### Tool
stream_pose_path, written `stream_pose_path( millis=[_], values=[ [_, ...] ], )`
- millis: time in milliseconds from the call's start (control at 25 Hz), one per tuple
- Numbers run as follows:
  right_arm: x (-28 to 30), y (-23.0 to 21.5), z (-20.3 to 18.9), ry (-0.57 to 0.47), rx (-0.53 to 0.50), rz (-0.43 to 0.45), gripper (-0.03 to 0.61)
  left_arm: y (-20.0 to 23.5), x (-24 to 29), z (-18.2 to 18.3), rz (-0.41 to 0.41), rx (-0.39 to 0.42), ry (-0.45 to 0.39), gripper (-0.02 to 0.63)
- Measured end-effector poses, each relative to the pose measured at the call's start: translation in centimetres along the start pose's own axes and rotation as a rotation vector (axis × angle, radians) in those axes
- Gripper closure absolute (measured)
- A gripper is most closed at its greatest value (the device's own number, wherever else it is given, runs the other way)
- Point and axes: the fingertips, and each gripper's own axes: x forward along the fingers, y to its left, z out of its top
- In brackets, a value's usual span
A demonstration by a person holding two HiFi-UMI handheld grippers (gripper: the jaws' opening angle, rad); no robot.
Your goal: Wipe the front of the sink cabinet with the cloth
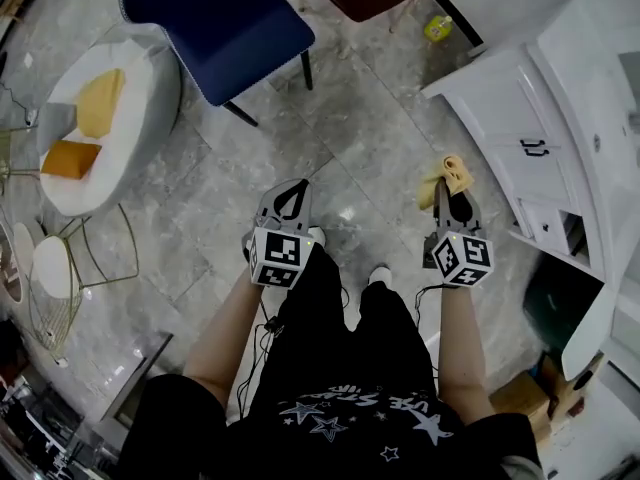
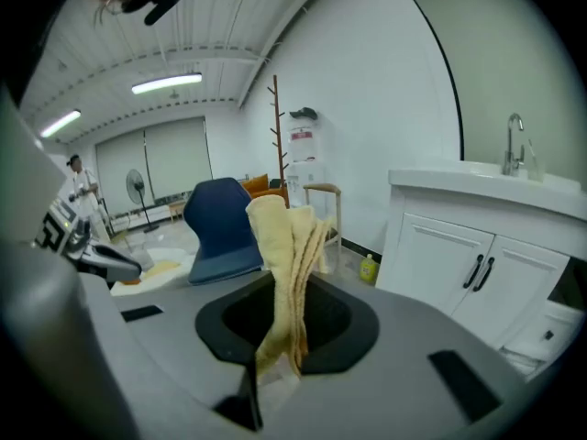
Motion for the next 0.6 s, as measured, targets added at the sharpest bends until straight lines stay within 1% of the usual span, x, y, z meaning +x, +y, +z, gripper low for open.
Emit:
stream_pose_path(
  millis=[80, 160, 280, 400, 520, 600],
  values=[
    [-1.3, 0.2, 1.5, -0.024, 0.051, 0.017, 0.514, -0.8, -1.8, 0.9, 0.014, -0.021, -0.011, 0.598],
    [-2.3, -0.3, 2.8, -0.038, 0.054, 0.011, 0.514, -1.5, -3.2, 2.1, 0.035, -0.018, -0.032, 0.598],
    [-4.5, -1.0, 4.0, -0.046, 0.026, 0.022, 0.514, -3.1, -5.7, 3.7, 0.067, -0.027, -0.070, 0.598],
    [-7.4, -1.4, 4.6, -0.058, -0.019, 0.062, 0.515, -5.4, -8.1, 5.2, 0.106, -0.032, -0.118, 0.598],
    [-10.3, -1.7, 4.8, -0.079, -0.051, 0.110, 0.515, -8.3, -10.3, 6.8, 0.149, -0.031, -0.171, 0.598],
    [-12.7, -2.0, 4.8, -0.095, -0.069, 0.130, 0.515, -10.8, -12.0, 7.6, 0.162, -0.043, -0.201, 0.598]
  ],
)
